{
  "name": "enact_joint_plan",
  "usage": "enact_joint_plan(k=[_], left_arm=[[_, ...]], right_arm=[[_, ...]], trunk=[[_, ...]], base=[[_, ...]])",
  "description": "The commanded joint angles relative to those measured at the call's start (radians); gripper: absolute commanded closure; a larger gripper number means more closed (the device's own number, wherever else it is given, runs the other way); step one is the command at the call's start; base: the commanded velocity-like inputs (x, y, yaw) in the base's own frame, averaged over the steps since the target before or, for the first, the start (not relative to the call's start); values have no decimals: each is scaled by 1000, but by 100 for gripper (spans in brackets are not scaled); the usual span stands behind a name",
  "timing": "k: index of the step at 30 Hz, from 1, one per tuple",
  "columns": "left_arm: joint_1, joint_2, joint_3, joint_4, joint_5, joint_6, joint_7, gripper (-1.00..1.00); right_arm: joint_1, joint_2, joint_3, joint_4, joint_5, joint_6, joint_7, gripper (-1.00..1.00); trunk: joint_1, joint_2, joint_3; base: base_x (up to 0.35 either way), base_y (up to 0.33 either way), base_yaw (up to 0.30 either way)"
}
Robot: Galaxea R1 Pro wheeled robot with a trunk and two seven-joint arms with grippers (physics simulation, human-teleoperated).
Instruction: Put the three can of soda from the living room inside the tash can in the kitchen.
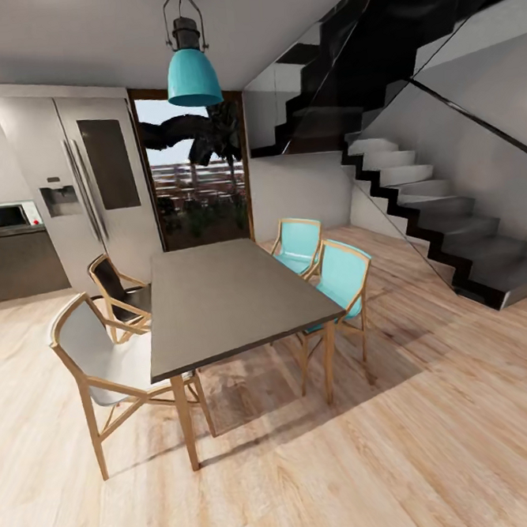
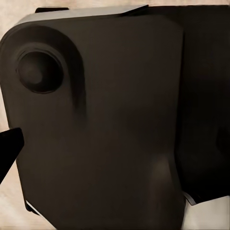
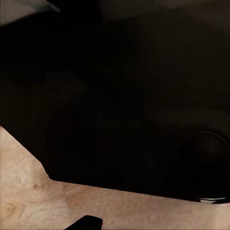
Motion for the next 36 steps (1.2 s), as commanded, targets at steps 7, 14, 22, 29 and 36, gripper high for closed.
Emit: enact_joint_plan(k=[7, 14, 22, 29, 36], left_arm=[[0, 0, 0, 0, 0, 0, 0, -100], [0, -1, 0, 0, 0, 0, 0, -100], [1, -1, 0, 0, 0, 0, -1, -100], [0, 0, 0, 0, 0, 0, 1, -100], [1, 3, 3, 0, 1, 1, 3, -100]], right_arm=[[0, 0, 0, 0, 1, 0, -1, -100], [0, 0, 0, 0, 2, 0, -1, -100], [0, 0, 0, 0, 4, 0, -1, -100], [0, 0, 0, 0, 3, 0, -1, -100], [0, 0, 0, 0, 2, 0, -1, -100]], trunk=[[0, 0, -5], [0, 0, -10], [0, 0, -15], [0, 0, -20], [0, 0, -25]], base=[[0, 261, 254], [0, 273, 255], [0, 277, 255], [0, 281, 255], [0, 285, 255]])
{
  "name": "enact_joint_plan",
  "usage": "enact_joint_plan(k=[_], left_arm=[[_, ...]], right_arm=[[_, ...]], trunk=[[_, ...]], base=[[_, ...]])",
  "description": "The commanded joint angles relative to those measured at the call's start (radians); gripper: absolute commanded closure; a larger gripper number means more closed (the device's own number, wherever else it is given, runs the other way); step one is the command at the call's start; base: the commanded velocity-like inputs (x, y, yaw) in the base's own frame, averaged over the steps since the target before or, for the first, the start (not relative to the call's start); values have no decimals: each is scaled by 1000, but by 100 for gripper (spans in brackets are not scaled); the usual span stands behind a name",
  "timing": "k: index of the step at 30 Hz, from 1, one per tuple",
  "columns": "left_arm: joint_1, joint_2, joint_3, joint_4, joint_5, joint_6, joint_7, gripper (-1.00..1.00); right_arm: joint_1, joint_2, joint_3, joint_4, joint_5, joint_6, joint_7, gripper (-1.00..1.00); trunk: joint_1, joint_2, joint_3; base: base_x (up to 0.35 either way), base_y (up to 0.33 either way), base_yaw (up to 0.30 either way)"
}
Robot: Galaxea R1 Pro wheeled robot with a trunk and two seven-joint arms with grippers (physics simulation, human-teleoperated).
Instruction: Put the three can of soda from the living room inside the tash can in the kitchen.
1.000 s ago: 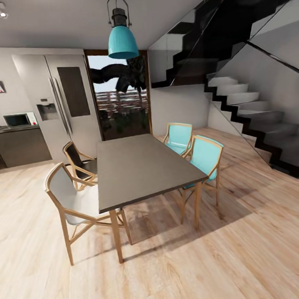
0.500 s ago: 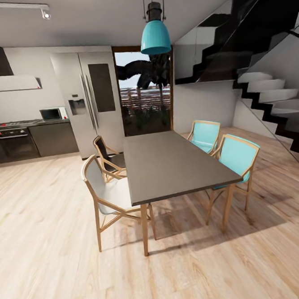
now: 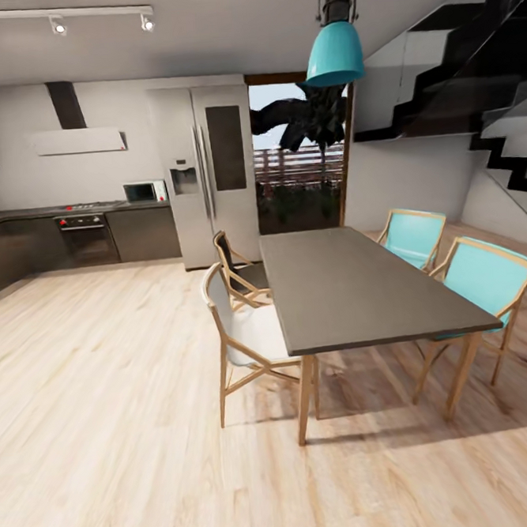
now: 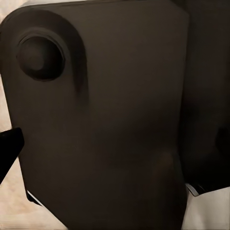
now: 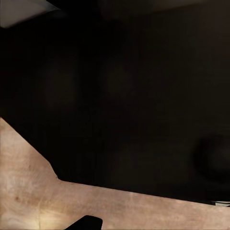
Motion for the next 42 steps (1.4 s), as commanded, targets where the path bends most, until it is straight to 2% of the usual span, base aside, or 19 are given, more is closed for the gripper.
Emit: enact_joint_plan(k=[1, 12, 18, 23, 30, 42], left_arm=[[0, 1, 1, 0, 0, 0, 0, -100], [0, 5, 3, 0, 2, 5, -17, -100], [-1, 21, 3, -1, 4, 9, -109, -100], [-2, 46, 4, -1, 6, 12, -145, -100], [-14, 60, 5, 0, 6, 14, -155, -100], [-22, 57, 5, 0, 5, 14, -152, -100]], right_arm=[[0, 0, 0, 0, 0, 0, 0, -100], [0, -1, -1, 0, -2, 0, 0, -100], [0, -1, -3, 0, -2, 0, 0, -100], [-1, -1, -3, 0, -2, 0, 0, -100], [0, -2, -2, 0, -2, 0, 0, -100], [-1, -1, -2, 0, -1, 0, 0, -100]], trunk=[[0, 0, -1], [0, 0, -8], [0, 0, -12], [0, 0, -16], [0, 0, -21], [0, 0, -29]], base=[[0, 285, 255], [0, 286, 255], [0, 281, 255], [0, 248, 255], [41, 204, 255], [219, 204, 255]])
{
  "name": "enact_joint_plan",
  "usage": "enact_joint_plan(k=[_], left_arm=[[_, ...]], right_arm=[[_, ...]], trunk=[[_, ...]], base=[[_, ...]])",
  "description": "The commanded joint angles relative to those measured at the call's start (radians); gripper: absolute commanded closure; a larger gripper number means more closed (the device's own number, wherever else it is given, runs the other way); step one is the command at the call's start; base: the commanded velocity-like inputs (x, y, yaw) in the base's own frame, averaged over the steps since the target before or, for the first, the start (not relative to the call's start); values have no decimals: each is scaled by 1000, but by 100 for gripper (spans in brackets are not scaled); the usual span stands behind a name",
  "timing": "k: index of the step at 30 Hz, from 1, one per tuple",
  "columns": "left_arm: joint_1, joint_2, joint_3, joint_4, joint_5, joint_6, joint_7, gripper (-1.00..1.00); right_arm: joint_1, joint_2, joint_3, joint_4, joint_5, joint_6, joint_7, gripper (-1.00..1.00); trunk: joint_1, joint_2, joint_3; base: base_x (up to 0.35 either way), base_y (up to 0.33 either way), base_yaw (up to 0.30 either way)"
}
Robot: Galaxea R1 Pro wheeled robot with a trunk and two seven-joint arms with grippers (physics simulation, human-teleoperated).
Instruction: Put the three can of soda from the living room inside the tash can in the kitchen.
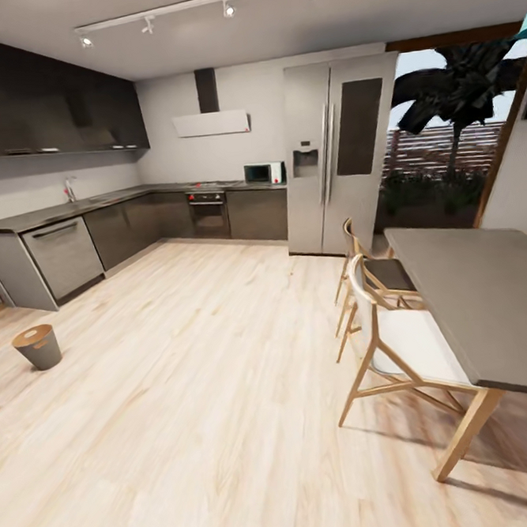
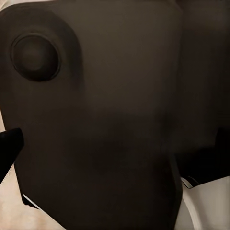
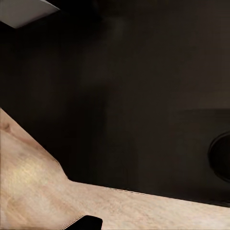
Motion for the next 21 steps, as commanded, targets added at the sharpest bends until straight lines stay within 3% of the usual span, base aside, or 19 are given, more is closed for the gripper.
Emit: enact_joint_plan(k=[1, 21], left_arm=[[0, 0, 0, 0, 0, 0, 0, -100], [0, -4, 0, 0, -1, 0, 0, -100]], right_arm=[[0, 0, 0, 0, 0, 0, 0, -100], [0, 1, 2, 0, 5, 0, -2, -100]], trunk=[[0, 0, -1], [0, 0, -15]], base=[[266, 208, 255], [272, 209, 255]])
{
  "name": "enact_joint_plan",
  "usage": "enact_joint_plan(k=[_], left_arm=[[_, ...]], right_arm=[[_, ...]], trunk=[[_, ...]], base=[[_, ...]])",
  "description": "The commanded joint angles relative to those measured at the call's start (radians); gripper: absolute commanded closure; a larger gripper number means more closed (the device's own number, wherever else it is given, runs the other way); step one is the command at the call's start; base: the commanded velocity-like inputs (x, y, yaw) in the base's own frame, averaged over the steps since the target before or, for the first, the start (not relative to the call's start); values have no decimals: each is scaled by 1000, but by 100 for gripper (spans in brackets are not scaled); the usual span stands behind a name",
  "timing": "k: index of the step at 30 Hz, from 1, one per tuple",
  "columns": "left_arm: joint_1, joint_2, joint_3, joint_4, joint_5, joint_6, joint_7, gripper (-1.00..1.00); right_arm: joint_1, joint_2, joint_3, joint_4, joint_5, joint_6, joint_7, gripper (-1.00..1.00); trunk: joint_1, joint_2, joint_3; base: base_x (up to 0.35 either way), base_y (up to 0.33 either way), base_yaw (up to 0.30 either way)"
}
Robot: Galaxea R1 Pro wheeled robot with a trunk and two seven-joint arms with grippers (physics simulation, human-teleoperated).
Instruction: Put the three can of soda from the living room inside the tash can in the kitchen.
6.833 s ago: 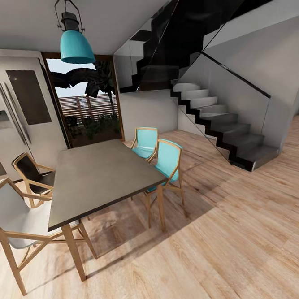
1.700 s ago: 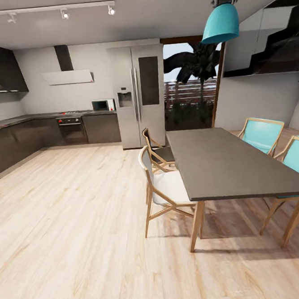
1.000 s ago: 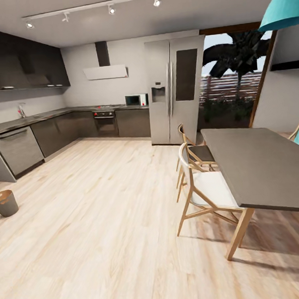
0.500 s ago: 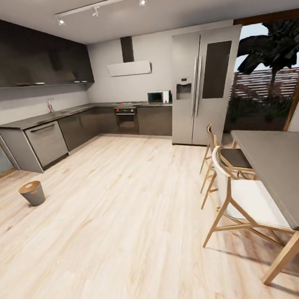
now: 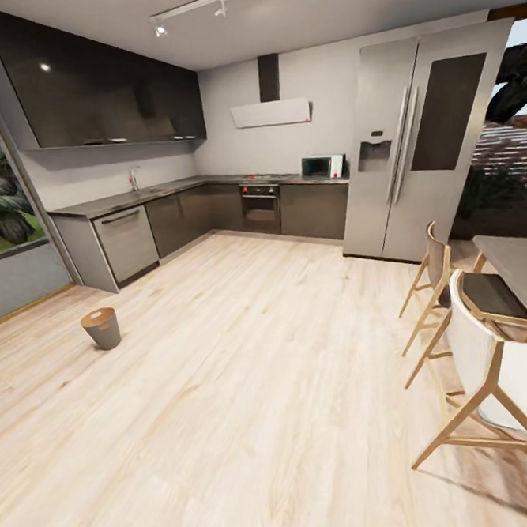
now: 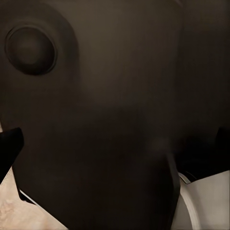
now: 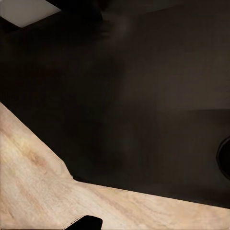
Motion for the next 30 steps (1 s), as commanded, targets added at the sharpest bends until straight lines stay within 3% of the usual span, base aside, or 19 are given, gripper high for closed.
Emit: enact_joint_plan(k=[1, 30], left_arm=[[0, 0, 0, 0, 0, 0, 0, -100], [0, -1, -3, 0, 0, -10, -1, -100]], right_arm=[[0, 0, 0, 0, 0, 0, 0, -100], [0, -2, -2, 0, -1, 0, 1, -100]], trunk=[[0, 0, -1], [0, 0, -18]], base=[[273, 209, 254], [296, 170, 249]])
